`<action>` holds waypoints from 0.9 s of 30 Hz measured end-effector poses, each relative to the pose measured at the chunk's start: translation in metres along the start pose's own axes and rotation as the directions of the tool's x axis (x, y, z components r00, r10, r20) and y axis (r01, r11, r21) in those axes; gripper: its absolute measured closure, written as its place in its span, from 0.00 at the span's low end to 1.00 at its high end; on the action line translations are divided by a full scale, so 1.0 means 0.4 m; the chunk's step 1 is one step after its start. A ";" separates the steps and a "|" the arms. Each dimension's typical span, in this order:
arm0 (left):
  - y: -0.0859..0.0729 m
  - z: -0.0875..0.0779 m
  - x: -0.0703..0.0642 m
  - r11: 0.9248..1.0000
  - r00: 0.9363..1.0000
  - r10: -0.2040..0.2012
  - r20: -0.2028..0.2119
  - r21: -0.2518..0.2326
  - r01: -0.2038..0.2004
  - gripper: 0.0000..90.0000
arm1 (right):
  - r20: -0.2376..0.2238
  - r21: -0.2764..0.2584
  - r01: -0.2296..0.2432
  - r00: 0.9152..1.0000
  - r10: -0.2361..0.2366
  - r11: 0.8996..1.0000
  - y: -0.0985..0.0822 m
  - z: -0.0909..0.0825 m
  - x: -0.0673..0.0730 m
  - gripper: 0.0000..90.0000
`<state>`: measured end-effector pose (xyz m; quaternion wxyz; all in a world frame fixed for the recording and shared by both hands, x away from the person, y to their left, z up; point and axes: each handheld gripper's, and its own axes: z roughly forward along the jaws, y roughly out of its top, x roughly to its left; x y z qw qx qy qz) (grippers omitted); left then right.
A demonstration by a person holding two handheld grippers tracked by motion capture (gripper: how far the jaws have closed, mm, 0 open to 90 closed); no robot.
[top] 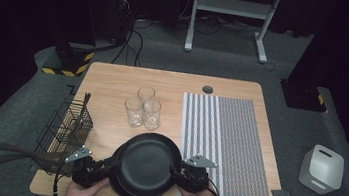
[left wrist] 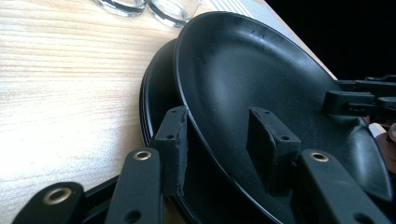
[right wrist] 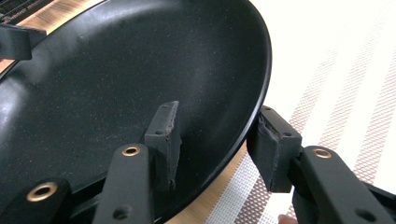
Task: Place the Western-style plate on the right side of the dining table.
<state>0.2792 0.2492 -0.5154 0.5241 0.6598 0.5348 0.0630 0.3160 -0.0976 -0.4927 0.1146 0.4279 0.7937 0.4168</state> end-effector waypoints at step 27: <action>0.000 0.040 -0.014 0.999 0.999 0.027 -0.023 0.036 -0.026 0.64 | -0.030 -0.035 -0.030 0.999 0.029 0.999 -0.048 -0.040 0.013 0.61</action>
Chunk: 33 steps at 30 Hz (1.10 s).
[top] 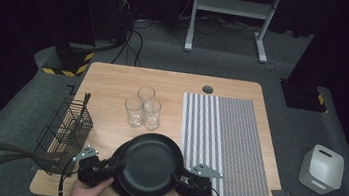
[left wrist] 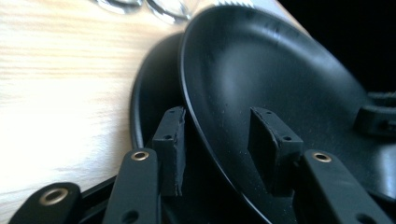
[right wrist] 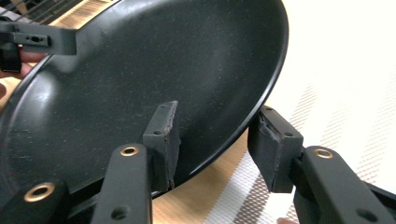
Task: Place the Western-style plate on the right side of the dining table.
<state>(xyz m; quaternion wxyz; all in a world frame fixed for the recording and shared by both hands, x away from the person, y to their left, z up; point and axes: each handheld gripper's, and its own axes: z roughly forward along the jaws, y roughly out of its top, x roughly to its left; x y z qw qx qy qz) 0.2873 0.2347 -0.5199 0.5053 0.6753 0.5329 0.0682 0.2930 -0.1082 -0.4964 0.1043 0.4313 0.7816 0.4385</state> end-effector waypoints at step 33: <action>-0.005 0.000 0.006 1.000 1.000 0.017 0.006 -0.014 -0.017 0.70 | -0.033 0.040 -0.065 0.997 0.066 0.997 0.026 0.050 -0.025 0.49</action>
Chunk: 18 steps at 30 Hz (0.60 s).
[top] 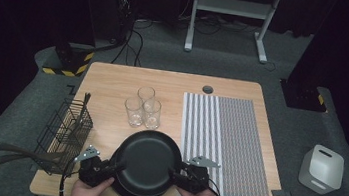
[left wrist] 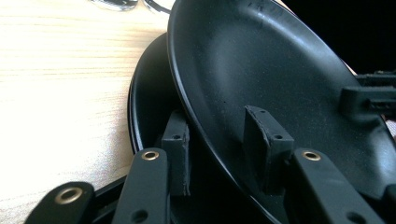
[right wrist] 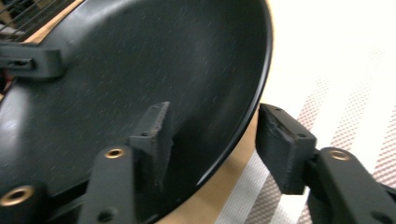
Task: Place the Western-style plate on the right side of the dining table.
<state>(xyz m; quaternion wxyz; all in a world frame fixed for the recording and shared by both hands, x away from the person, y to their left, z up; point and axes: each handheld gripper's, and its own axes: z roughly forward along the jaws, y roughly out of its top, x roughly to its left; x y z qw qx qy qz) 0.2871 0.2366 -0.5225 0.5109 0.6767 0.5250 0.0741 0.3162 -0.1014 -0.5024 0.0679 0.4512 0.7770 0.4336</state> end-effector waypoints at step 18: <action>-0.005 0.002 0.001 1.000 1.000 0.021 0.009 -0.013 -0.021 0.69 | -0.047 0.034 -0.014 0.999 0.015 0.999 0.001 0.012 0.015 0.51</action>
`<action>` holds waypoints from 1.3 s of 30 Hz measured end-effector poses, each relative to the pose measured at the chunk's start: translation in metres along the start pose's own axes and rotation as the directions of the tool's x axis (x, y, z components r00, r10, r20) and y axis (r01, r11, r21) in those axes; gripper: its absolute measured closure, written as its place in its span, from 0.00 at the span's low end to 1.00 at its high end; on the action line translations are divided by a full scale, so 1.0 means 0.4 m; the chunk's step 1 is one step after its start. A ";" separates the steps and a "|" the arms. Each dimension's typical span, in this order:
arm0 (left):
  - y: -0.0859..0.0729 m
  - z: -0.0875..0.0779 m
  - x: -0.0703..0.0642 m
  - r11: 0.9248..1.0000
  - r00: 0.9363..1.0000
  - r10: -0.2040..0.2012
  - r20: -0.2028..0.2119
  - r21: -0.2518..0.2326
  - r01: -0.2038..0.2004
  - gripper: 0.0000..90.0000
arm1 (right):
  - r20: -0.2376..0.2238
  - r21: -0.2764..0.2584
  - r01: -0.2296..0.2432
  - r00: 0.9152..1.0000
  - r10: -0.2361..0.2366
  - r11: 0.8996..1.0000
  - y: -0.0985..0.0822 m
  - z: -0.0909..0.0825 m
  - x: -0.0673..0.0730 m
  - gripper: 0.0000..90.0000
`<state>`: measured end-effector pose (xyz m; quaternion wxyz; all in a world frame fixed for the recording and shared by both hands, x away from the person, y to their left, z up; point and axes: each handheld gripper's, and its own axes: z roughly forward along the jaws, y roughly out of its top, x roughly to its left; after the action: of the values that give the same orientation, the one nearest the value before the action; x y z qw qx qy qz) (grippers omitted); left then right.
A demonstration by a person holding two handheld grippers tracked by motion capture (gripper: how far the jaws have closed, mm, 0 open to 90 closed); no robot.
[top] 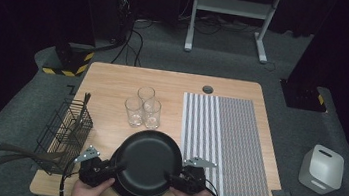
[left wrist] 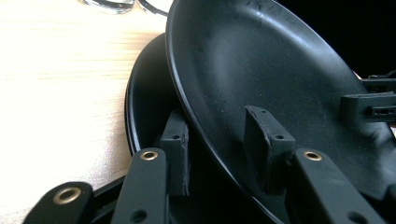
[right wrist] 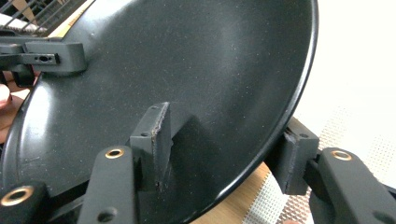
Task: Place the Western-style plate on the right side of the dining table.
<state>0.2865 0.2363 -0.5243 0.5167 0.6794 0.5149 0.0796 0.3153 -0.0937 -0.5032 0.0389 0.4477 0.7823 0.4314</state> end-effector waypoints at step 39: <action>0.044 -0.041 -0.072 0.992 0.988 0.022 -0.153 -0.115 -0.040 0.77 | -0.098 -0.224 -0.006 0.995 -0.016 0.975 0.012 -0.015 -0.007 0.72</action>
<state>0.2737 0.2251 -0.4911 0.5141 0.6476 0.5363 0.1695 0.3174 -0.0985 -0.4968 0.0512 0.4166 0.7308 0.5382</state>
